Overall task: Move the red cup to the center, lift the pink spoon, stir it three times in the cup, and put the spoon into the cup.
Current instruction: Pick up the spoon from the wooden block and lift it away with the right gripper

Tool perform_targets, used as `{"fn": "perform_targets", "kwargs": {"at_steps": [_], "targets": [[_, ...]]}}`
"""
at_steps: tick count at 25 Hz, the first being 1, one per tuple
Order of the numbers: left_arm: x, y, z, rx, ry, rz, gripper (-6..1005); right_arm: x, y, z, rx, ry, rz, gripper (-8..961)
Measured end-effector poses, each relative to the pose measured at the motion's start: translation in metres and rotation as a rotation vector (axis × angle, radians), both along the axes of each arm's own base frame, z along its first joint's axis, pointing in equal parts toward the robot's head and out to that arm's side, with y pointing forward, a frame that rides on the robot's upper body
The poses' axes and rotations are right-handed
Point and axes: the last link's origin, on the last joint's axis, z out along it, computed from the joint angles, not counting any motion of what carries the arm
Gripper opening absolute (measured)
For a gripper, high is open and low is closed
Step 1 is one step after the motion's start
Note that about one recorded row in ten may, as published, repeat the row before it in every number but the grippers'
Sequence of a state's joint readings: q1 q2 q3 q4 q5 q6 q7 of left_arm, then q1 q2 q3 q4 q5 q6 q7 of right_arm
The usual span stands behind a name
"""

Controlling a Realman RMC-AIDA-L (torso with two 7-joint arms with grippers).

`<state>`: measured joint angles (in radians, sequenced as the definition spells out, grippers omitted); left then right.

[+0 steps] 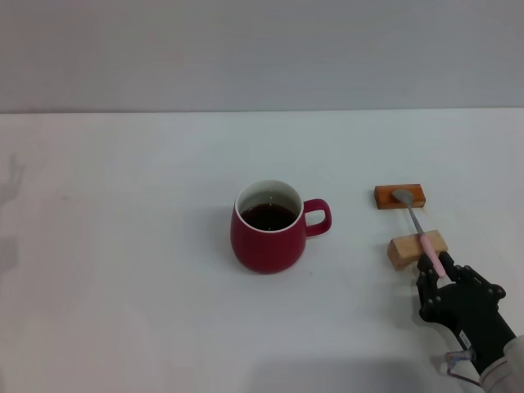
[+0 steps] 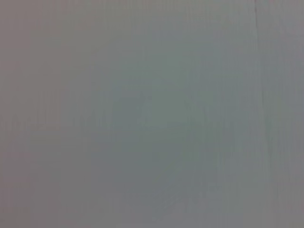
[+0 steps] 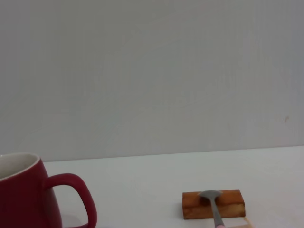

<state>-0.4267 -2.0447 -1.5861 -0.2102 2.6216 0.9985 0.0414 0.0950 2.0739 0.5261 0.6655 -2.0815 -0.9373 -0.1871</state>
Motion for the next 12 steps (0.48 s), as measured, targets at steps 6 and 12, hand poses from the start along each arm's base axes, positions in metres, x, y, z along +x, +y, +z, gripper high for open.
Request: {"fn": "perform_targets", "kwargs": {"at_steps": [6,12], "targets": [[-0.0007,-0.0009,0.0000,0.000,0.000,0.002,846,-0.0004,-0.0001,0.0000,-0.001,0.000,0.002,226],[-0.0014,-0.0018,0.0001,0.001,0.000,0.004,846,-0.0002,-0.0002,0.0004,0.001,0.001,0.001,214]]}}
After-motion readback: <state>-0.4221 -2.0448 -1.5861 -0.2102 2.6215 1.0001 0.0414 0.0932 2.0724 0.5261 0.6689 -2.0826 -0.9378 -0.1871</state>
